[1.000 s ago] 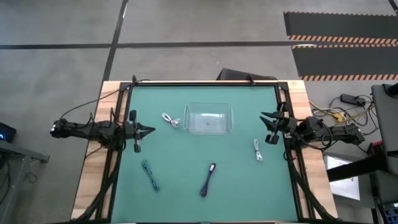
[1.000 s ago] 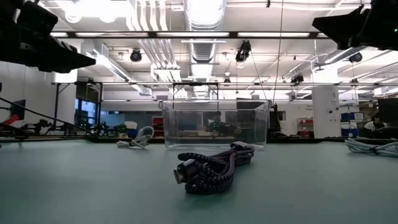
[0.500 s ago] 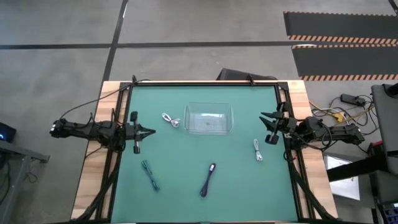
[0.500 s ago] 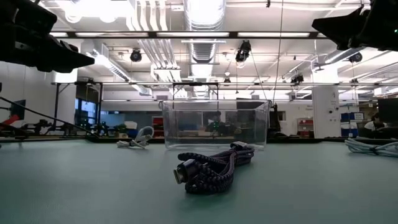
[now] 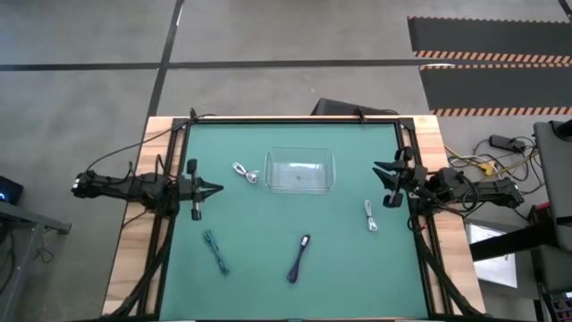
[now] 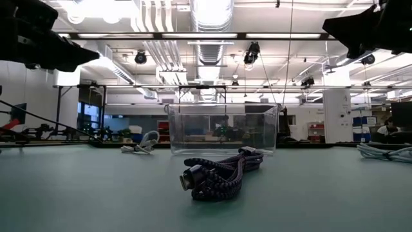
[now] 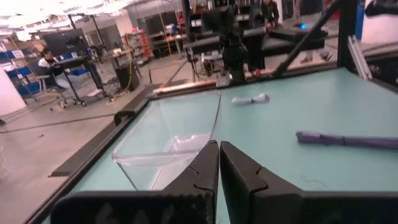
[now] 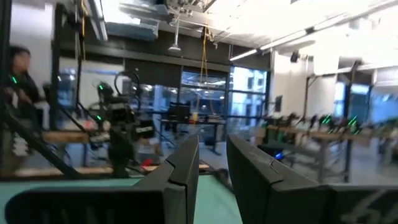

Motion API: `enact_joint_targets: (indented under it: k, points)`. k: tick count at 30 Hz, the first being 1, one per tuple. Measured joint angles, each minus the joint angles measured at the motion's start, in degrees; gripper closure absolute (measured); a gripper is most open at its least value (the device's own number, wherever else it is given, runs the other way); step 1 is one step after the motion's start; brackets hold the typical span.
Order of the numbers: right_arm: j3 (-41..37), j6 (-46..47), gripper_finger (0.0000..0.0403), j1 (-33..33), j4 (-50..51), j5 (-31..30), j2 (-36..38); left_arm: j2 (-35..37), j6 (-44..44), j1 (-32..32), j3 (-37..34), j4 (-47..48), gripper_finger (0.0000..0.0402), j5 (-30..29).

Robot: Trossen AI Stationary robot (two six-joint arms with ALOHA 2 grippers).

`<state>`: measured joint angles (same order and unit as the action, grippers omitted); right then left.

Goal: Pick and place USB-C Cables
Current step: Put the purple charger cable into the transparent container

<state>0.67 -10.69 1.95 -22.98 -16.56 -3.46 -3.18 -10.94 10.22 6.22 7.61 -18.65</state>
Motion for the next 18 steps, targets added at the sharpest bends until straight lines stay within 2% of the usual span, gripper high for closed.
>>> enact_joint_targets:
  k: [11,18]
  points:
    - [0.0,1.6,0.033,0.0,0.0,0.0,0.0,-0.2,0.1,0.0,0.0,-9.3,0.0402,0.1]
    - [0.0,0.5,0.033,0.0,-0.1,0.0,0.0,-0.2,-2.5,0.0,0.0,-21.1,0.0402,0.1]
